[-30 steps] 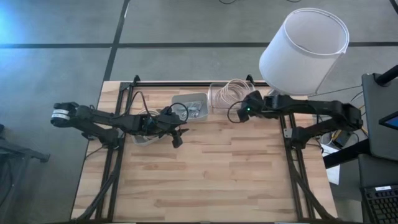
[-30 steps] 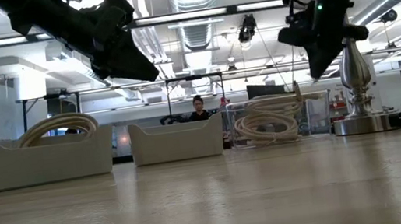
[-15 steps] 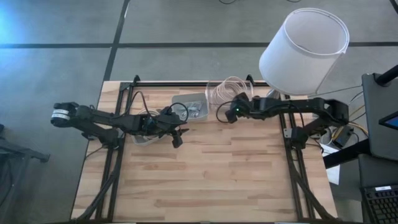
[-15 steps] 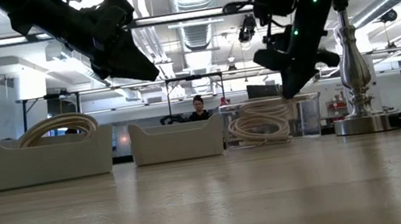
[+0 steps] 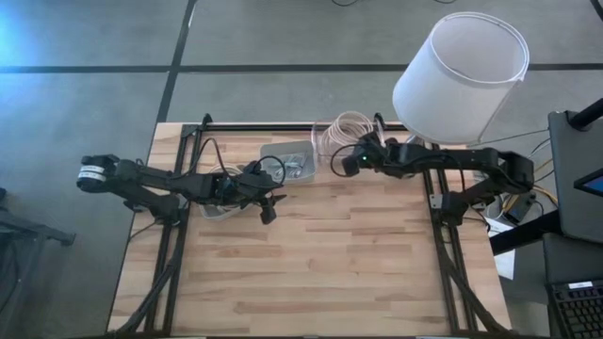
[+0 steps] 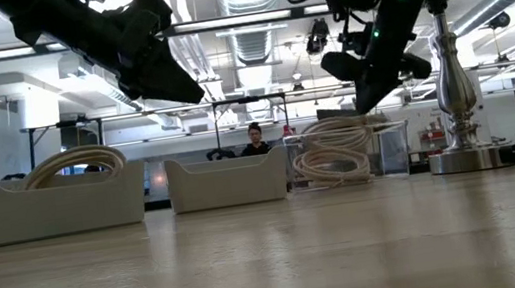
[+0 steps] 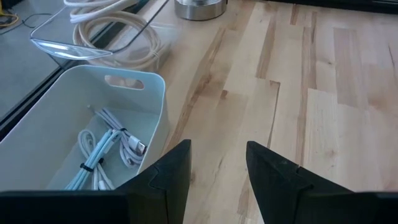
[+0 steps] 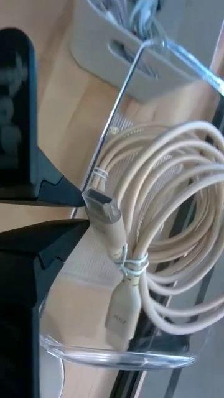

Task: Pick & Place USB Port
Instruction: Put the light brown HDMI cable into the transparent bin

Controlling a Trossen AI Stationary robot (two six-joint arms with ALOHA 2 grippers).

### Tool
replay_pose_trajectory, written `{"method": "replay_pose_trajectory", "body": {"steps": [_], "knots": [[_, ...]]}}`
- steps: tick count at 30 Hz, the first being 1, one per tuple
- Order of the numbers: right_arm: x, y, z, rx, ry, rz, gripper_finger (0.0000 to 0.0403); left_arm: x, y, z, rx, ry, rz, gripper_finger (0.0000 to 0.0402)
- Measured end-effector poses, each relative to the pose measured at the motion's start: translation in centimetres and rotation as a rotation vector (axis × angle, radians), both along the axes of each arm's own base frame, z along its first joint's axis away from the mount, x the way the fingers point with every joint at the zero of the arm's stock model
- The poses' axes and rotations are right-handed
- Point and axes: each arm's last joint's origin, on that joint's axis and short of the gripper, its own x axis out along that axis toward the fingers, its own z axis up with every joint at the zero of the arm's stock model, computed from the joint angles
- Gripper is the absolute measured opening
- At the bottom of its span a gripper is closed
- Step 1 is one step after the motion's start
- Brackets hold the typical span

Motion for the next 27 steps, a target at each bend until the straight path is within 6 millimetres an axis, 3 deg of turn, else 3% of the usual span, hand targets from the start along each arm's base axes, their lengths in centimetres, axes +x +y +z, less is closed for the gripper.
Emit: {"method": "replay_pose_trajectory", "body": {"steps": [9, 18, 27], "knots": [[1.1, -2.2, -2.0, -0.014, 0.027, -0.027, 0.0038, 0.0, 0.0, 0.0, 0.001, 0.000, -0.001, 0.0158], [1.9, -3.2, -1.8, -0.066, -0.040, -0.003, 0.0038, 0.0, 0.0, 0.0, 0.005, 0.002, -0.003, 0.0158], [1.8, -4.0, -2.5, 0.050, -0.072, 0.074, 0.0038, 0.0, 0.0, 0.0, 0.004, 0.002, -0.003, 0.0158]]}}
